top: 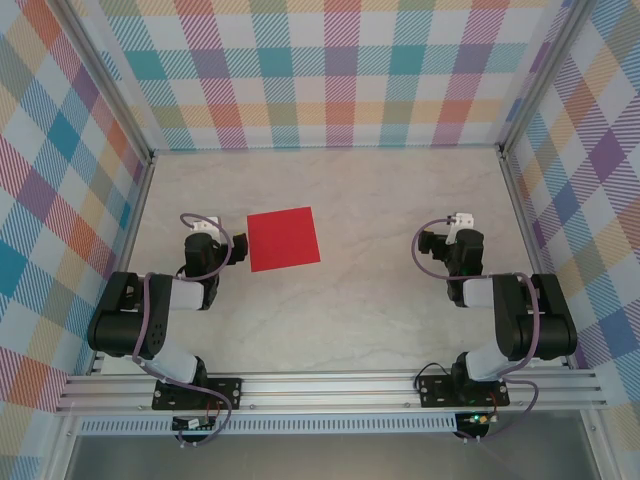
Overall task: Fold a paper plane with a square sheet of paper (pick it up from the middle)
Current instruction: Move the square sheet of paper to the center of the table.
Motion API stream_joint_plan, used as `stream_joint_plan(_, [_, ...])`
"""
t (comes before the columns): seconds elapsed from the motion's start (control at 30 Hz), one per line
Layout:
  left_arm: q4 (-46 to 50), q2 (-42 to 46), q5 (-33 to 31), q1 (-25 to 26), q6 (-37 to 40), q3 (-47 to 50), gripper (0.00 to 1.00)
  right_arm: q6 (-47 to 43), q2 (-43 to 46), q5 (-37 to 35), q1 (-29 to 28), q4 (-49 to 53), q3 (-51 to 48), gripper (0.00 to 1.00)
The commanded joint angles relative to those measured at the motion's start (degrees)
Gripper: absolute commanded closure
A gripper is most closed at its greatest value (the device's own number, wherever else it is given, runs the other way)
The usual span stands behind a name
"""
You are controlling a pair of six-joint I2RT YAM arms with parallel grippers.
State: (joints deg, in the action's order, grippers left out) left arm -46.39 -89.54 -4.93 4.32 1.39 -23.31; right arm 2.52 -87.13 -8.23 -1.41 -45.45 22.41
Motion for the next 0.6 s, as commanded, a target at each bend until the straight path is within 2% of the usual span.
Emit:
stream_joint_plan(0.0, [-0.2, -0.29, 1.07, -0.27, 0.83, -0.77, 0.0, 0.57, -0.05, 1.2, 0.36, -2.54, 0.26, 0.0])
stream_joint_plan(0.57, [-0.04, -0.37, 1.39, -0.53, 0.66, -1.03, 0.0, 0.54, -0.05, 1.16, 0.37, -2.37, 0.34, 0.0])
